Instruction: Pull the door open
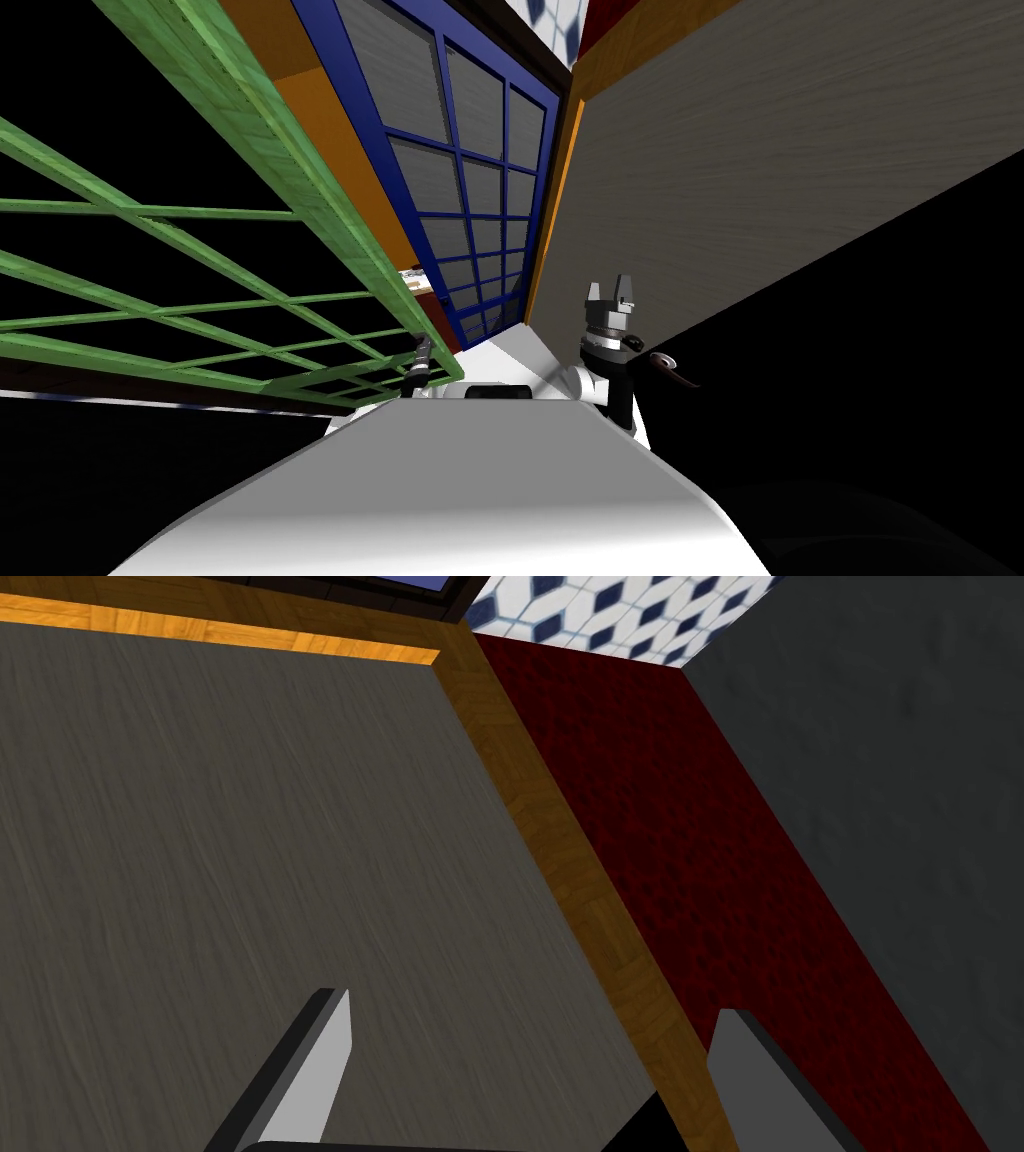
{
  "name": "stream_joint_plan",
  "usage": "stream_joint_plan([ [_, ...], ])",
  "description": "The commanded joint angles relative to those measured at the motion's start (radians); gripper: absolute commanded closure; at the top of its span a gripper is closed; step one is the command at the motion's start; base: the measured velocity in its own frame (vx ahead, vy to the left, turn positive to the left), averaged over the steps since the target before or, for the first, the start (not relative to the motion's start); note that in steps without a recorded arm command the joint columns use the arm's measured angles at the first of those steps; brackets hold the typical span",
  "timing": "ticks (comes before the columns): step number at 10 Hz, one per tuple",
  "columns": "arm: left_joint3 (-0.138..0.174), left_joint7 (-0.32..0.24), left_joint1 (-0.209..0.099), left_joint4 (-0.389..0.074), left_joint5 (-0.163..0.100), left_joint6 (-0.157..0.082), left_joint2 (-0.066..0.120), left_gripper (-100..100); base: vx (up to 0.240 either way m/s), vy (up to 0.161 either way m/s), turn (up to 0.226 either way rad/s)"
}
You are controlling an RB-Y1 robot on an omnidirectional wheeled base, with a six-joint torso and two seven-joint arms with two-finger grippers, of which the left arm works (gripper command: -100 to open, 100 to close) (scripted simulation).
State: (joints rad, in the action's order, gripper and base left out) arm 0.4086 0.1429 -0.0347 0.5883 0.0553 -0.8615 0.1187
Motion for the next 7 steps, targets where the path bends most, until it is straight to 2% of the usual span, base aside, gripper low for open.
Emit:
stream_joint_plan([
  [1,0.010,-0.033,0.011,0.001,-0.012,0.005,0.019,100,-0.031,0.003,-0.022],
  [2,0.010,-0.033,0.011,0.001,-0.012,0.005,0.019,100,-0.020,0.009,0.000],
  [3,-0.001,-0.075,0.005,-0.006,-0.020,0.002,0.023,100,-0.025,0.014,-0.012],
  [5,-0.013,-0.117,0.000,-0.013,-0.027,-0.001,0.027,100,-0.041,0.010,-0.034],
  [6,-0.013,-0.117,0.000,-0.022,-0.027,-0.001,0.027,100,-0.019,0.005,0.013],
  [7,-0.024,-0.158,-0.005,-0.020,-0.035,-0.005,0.031,100,-0.023,0.008,-0.012],
])
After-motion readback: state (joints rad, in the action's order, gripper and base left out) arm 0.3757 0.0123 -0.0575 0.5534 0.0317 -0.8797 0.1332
